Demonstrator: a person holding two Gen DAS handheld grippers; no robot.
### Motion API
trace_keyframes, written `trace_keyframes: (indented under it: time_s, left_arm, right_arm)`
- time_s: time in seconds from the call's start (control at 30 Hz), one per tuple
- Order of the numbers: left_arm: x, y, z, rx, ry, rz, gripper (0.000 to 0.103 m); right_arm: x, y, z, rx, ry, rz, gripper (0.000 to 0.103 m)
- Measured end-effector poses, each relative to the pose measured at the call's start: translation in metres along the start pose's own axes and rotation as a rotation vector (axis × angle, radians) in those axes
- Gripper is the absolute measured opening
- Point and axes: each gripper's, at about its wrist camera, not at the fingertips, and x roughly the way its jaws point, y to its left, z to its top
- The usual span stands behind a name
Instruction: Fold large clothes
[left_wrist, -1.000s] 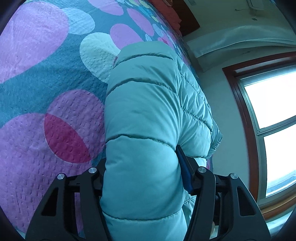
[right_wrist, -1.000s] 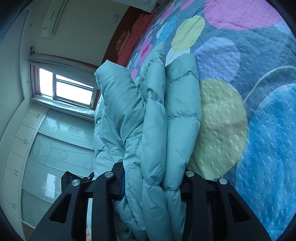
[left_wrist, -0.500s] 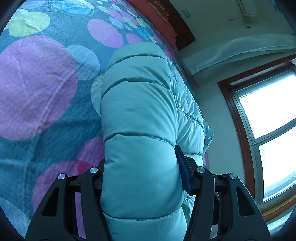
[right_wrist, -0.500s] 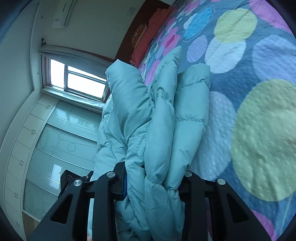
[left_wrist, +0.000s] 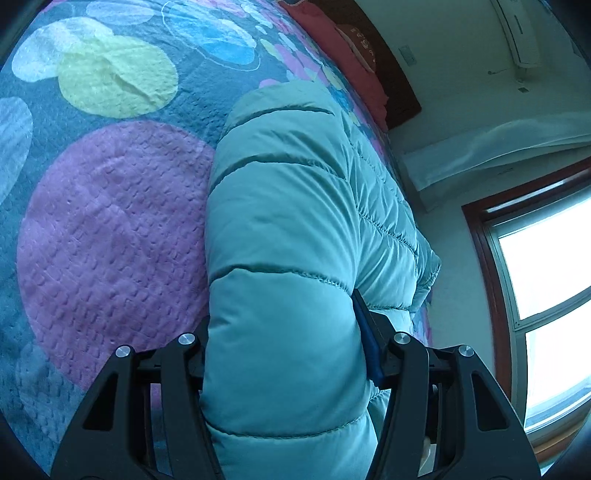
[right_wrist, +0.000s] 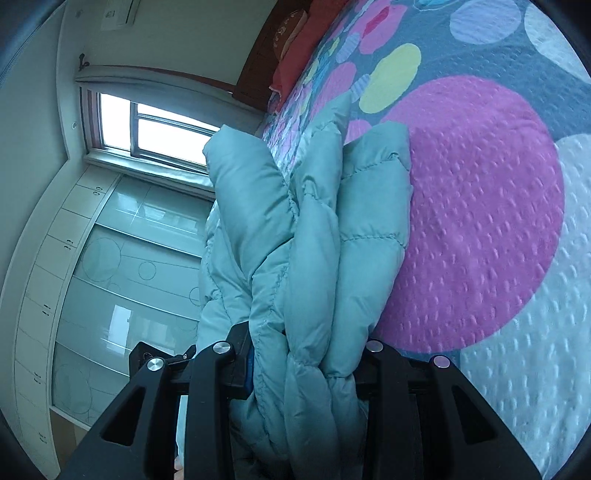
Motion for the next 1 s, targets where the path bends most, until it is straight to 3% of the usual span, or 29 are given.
trace_keyframes:
  time_s: [0.1,0.2,0.37,0.63,0.83,0.97,1.0]
  left_arm:
    - [0.0,0.003,0.001,0.014,0.008,-0.017,0.061]
    - [-0.004,0.009,0.006,-0.005,0.025,-0.04,0.065]
    - [-0.013,0.01,0.02,-0.046,0.023,-0.063,0.073]
    - [0.004,0.005,0.053,-0.035,0.011,-0.003,0.076]
    - [0.021,0.0,0.066,-0.022,0.03,0.066,0.076]
    - [0.03,-0.004,0.065,0.01,0.036,0.105,0.073]
    - [0.034,-0.005,0.065,0.018,0.039,0.112,0.071]
  right_arm:
    - [-0.004,-0.005,0.004,0.017,0.009,-0.002,0.033]
    - [-0.013,-0.006,0.007,0.033,0.022,-0.026,0.04]
    - [-0.028,0.006,0.024,-0.021,0.005,-0.102,0.069]
    - [-0.01,0.002,0.07,0.026,0.017,-0.13,0.075]
    - [0.007,-0.011,0.085,0.085,-0.004,-0.127,0.074]
    - [0.015,-0.015,0.085,0.082,0.003,-0.155,0.035]
    - [0.014,-0.017,0.084,0.087,0.0,-0.16,0.033]
